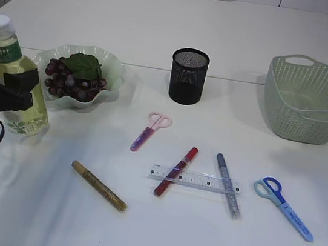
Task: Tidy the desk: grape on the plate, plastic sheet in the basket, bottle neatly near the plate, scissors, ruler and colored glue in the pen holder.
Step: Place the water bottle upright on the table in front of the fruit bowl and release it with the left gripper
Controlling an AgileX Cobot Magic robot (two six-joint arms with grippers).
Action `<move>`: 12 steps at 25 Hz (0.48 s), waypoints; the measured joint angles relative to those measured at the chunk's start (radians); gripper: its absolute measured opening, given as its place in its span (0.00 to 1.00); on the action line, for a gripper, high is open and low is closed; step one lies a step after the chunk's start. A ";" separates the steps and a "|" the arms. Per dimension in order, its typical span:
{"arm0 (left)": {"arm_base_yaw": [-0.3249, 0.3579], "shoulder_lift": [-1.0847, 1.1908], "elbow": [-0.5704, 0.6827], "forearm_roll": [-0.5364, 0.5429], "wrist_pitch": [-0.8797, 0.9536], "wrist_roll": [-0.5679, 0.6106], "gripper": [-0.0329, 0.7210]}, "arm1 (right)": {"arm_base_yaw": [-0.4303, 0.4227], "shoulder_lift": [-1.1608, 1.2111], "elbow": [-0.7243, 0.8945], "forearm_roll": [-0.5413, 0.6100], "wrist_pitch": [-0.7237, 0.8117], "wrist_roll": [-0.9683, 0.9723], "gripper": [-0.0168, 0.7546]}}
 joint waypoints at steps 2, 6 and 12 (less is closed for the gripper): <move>0.000 0.026 0.000 0.000 0.002 0.000 0.62 | 0.000 0.000 0.000 0.000 0.000 -0.001 0.72; 0.000 0.066 -0.002 0.002 0.002 0.000 0.62 | 0.000 0.000 0.000 -0.002 0.000 -0.001 0.72; 0.000 0.106 -0.028 0.002 -0.004 0.000 0.62 | 0.000 0.000 0.002 -0.002 0.000 -0.001 0.72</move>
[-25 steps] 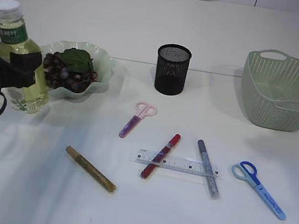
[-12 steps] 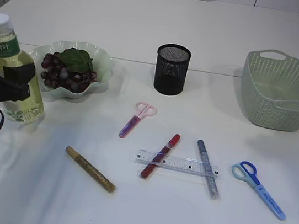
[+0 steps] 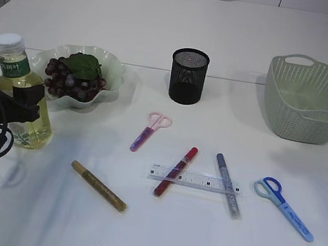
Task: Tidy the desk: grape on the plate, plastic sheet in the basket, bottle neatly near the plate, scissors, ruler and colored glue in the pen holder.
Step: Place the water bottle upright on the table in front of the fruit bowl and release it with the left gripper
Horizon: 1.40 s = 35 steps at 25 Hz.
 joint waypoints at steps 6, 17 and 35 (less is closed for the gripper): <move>0.000 0.014 -0.003 0.002 -0.014 0.000 0.62 | 0.000 0.000 0.000 0.000 0.000 0.000 0.72; 0.000 0.035 -0.007 0.013 -0.047 0.004 0.62 | 0.000 0.000 0.000 0.000 0.000 0.000 0.72; 0.002 0.035 -0.007 0.037 -0.047 0.000 0.77 | 0.000 0.000 0.000 0.000 0.002 0.000 0.73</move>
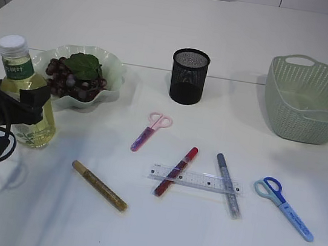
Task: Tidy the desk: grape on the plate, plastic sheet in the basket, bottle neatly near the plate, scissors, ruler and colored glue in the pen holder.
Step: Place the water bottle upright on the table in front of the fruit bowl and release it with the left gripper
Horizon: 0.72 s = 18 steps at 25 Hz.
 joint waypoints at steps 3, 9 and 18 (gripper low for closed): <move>0.000 -0.010 0.011 -0.002 0.000 0.000 0.77 | 0.000 0.000 0.000 0.000 0.000 0.000 0.73; 0.000 -0.053 0.043 -0.014 0.015 -0.004 0.77 | 0.000 -0.001 0.000 0.000 0.000 -0.002 0.73; 0.000 -0.057 0.045 -0.055 0.023 -0.004 0.77 | 0.000 -0.001 0.000 0.016 0.000 -0.002 0.73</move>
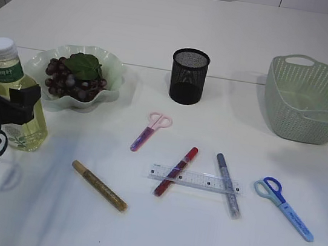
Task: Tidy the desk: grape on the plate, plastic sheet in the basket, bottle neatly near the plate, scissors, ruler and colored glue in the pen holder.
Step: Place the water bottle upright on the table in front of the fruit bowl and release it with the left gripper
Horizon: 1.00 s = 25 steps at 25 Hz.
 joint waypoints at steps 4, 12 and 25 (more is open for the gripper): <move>0.000 -0.004 0.000 0.009 -0.006 -0.026 0.80 | 0.000 0.000 0.000 0.001 0.000 0.000 0.73; 0.000 -0.030 -0.002 0.031 -0.040 -0.034 0.84 | 0.000 0.000 0.000 0.001 0.000 0.000 0.73; 0.000 -0.138 -0.002 0.031 -0.046 -0.013 0.83 | 0.000 0.000 0.000 0.002 0.000 0.000 0.73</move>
